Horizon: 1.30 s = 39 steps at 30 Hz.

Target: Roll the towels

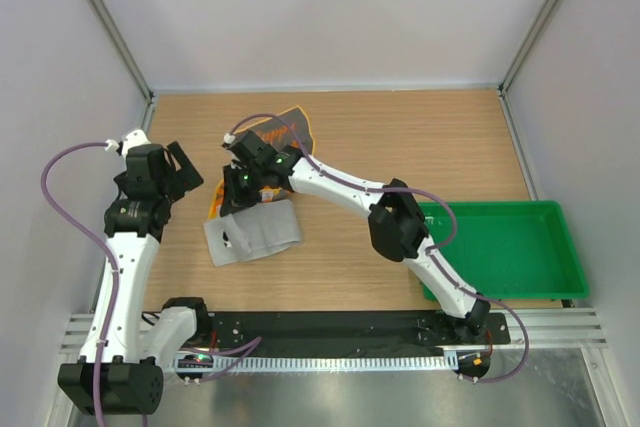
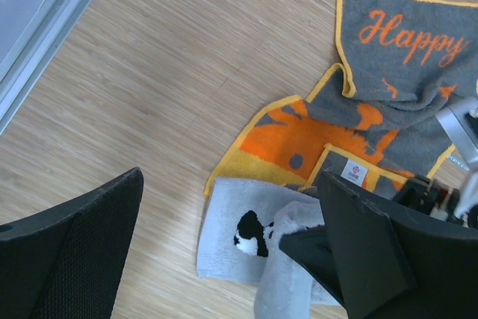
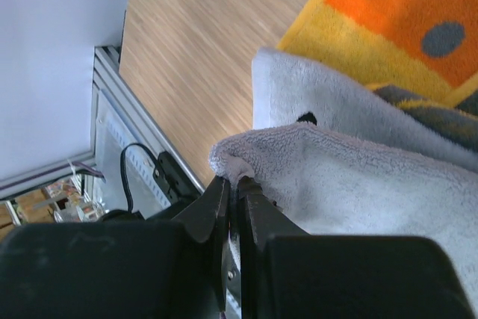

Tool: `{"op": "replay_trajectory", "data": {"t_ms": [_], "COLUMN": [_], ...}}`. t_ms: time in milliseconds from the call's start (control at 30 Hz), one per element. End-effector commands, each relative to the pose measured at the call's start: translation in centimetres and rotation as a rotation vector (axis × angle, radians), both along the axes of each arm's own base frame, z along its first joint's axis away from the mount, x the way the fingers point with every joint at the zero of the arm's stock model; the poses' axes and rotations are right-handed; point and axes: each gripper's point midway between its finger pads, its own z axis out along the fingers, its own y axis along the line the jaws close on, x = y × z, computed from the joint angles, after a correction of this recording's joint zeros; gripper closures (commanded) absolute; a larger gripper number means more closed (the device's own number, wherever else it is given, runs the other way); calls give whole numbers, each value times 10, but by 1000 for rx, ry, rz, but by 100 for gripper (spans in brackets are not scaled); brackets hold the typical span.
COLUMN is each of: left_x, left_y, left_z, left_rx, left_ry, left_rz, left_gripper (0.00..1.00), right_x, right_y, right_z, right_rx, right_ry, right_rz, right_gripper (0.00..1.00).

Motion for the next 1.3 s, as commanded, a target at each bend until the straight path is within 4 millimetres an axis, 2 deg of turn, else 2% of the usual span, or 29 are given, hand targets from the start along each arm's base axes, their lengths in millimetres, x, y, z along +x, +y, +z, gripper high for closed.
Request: {"op": "replay_trajectory", "data": {"t_ms": [0, 67, 133, 167, 200, 233, 300, 367, 433, 500, 533, 567, 633, 667, 733, 767, 800, 867, 900, 967, 1000, 1133, 1267], "left_x": [-2, -1, -2, -2, -2, -2, -3, -3, -3, -3, -3, -3, -3, -3, -3, -2, -2, -1, -1, 0, 1, 2, 3], "left_y": [3, 3, 4, 4, 4, 5, 5, 6, 6, 6, 6, 6, 6, 6, 5, 4, 4, 2, 2, 0, -1, -8, -10], "left_z": [6, 6, 6, 6, 7, 7, 7, 6, 6, 6, 5, 5, 5, 4, 5, 4, 3, 2, 1, 1, 2, 3, 2], "left_rx": [6, 6, 9, 11, 12, 13, 16, 17, 18, 19, 21, 20, 23, 24, 20, 20, 20, 16, 16, 10, 7, -16, -17], "left_ry": [-31, -31, -30, -29, -30, -33, -32, -30, -30, -29, -26, -27, -25, -22, -22, -20, -18, -12, -10, -10, -14, -32, -32], "left_rz": [22, 23, 25, 27, 28, 30, 32, 34, 37, 37, 35, 36, 33, 33, 22, 17, 15, 4, 1, -7, -11, -48, -60], "left_gripper": [0, 0, 0, 0, 0, 0, 0, 0, 0, 0, 0, 0, 0, 0, 0, 0, 0, 0, 0, 0, 0, 1, 0], "right_x": [8, 12, 11, 11, 10, 10, 10, 13, 15, 22, 24, 25, 30, 30, 36, 38, 36, 42, 35, 38, 31, 27, 24], "right_y": [24, 28, 31, 32, 33, 35, 37, 37, 35, 27, 21, 17, -1, -9, -37, -49, -66, -95, -114, -138, -153, -174, -168], "right_z": [25, 12, 2, -3, -10, -11, -8, 0, 16, 22, 36, 40, 34, 48, 31, 35, 18, 6, -1, -12, -24, -54, -75], "right_rx": [121, 113, 111, 106, 99, 102, 114, 127, 136, 125, 133, 131, 89, 91, -14, -37, -99, -175, -214, -271, -309, -361, -325], "right_ry": [-11, -7, 2, 4, 10, 8, 3, -21, -52, -82, -98, -113, -119, -157, -166, -185, -183, -192, -192, -205, -192, -154, -93], "right_rz": [-8, -18, -18, -16, -14, -14, -8, -7, -9, -22, -29, -27, -46, -35, -63, -72, -67, -103, -101, -129, -125, -128, -127], "right_gripper": [98, 86, 68, 50, 43, 38, 20, 11, 9, 9, 9, 9, 9, 9, 9, 9, 9, 10, 10, 9, 9, 10, 11]}}
